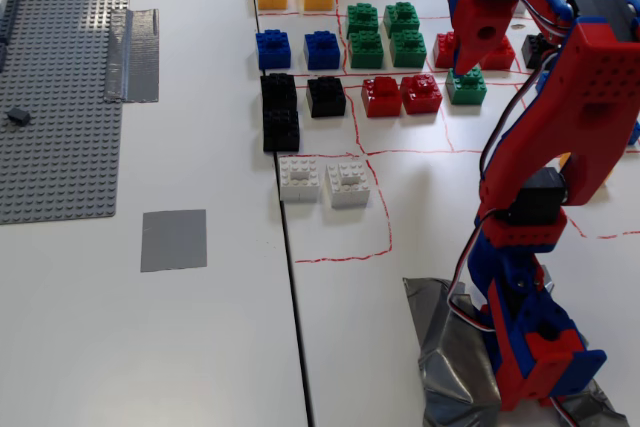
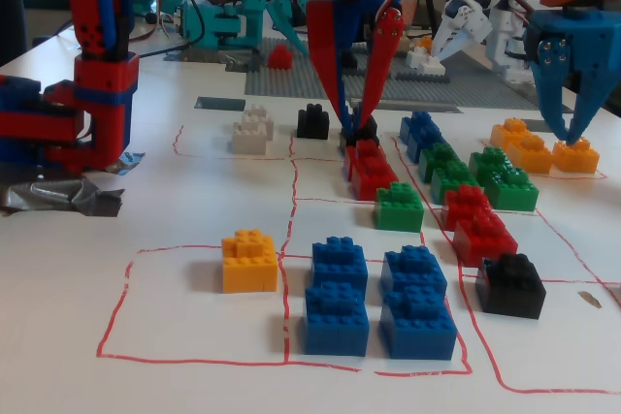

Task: Grab the block and put it in the grey marker

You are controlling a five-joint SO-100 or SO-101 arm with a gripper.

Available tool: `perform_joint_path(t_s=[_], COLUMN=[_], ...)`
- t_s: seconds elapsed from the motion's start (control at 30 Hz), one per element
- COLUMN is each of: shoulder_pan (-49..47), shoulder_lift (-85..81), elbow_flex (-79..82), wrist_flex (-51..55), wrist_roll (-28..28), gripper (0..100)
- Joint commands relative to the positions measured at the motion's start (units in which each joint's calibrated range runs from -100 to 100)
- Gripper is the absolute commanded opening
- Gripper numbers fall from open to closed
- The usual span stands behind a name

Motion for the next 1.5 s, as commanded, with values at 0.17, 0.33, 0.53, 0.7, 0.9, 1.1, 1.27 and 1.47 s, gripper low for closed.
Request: perform_joint_path(t_s=[0.17,0.33,0.53,0.7,0.9,1.1,1.27,1.47], shoulder_pan=[1.9,1.8,2.2,4.3,6.8,9.7,9.7,8.5], shoulder_lift=[-1.1,-1.4,-2.7,-4.2,-6.3,-5.4,-2.3,2.7], elbow_flex=[-3.8,-3.4,-2.1,-1.1,-0.2,1.1,-0.4,-5.4], wrist_flex=[-3.0,-3.0,-2.5,-2.5,-1.5,0.5,1.7,1.8], wrist_roll=[0.6,0.6,0.7,1.8,6.1,7.6,7.8,7.2], gripper=[0,0,0,0,0,31,28,26])
